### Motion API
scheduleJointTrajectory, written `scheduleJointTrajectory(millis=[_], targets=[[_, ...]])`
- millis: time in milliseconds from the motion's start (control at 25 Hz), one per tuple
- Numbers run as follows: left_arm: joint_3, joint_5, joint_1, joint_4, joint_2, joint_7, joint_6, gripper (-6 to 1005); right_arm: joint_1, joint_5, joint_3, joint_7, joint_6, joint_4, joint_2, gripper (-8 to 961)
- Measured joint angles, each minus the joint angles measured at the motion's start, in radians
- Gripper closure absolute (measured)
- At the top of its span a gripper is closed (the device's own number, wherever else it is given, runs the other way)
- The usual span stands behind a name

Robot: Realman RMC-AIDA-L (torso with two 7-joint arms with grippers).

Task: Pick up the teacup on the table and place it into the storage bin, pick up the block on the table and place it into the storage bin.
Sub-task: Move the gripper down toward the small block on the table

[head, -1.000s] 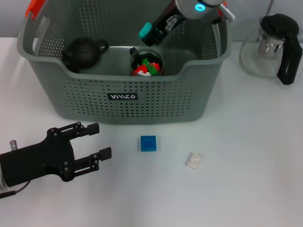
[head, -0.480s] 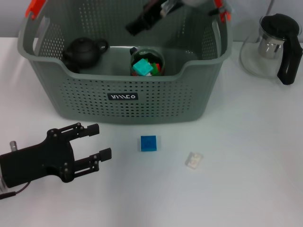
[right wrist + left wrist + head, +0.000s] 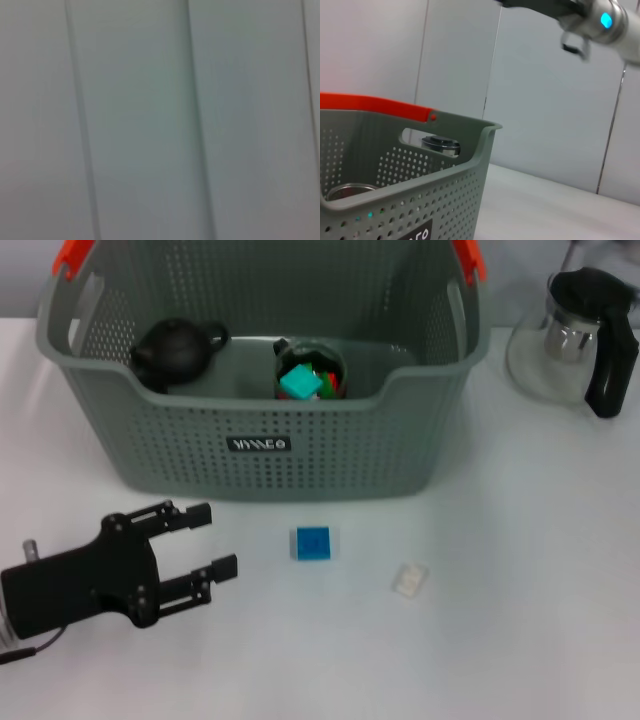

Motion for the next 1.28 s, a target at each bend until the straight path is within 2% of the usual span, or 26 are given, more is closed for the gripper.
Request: scheduleJointTrajectory(millis=[120, 240, 360, 400, 440, 560, 680, 880, 960, 1160, 1280], targets=[[0.001, 0.000, -0.004, -0.005, 0.000, 0.000, -0.001, 309, -0.081, 0.169, 0.094, -0.199, -0.236, 0.165, -0.001, 225], [0.002, 0.000, -0.007, -0.006, 0.001, 0.000, -0.002, 309, -0.114, 0.166, 0.203, -0.295, -0.473, 0.297, -0.011, 229], [0.002, 0.000, -0.008, -0.006, 0.002, 0.000, -0.002, 309, -0.148, 0.003, 0.255, -0.317, -0.619, 0.305, -0.034, 229], [0.002, 0.000, -0.008, -0.006, 0.003, 0.000, -0.002, 309, -0.162, -0.148, 0.272, -0.273, -0.661, 0.258, -0.048, 230], [0.002, 0.000, -0.008, -0.006, 0.003, 0.000, -0.003, 309, -0.162, -0.148, 0.272, -0.273, -0.661, 0.258, -0.048, 230], [0.003, 0.000, -0.008, -0.005, 0.004, 0.000, -0.004, 309, -0.158, -0.351, 0.303, -0.127, -0.672, 0.162, -0.062, 230], [0.005, 0.000, -0.010, -0.004, 0.004, 0.000, -0.003, 309, -0.119, -0.557, 0.305, 0.017, -0.673, 0.058, -0.069, 230], [0.006, 0.000, -0.013, -0.005, 0.005, 0.000, -0.003, 309, 0.034, -0.890, 0.294, 0.158, -0.693, -0.014, -0.060, 232], [0.004, 0.000, -0.013, -0.005, 0.006, 0.000, -0.003, 309, 0.094, -0.979, 0.277, 0.172, -0.703, -0.011, -0.050, 235], [0.002, 0.000, -0.006, -0.005, 0.004, 0.000, -0.003, 309, 0.206, -1.158, 0.173, 0.196, -0.656, 0.006, 0.004, 238], [0.001, 0.000, 0.003, -0.005, 0.002, 0.000, -0.004, 309, 0.245, -1.148, 0.063, 0.260, -0.592, 0.060, 0.008, 237]])
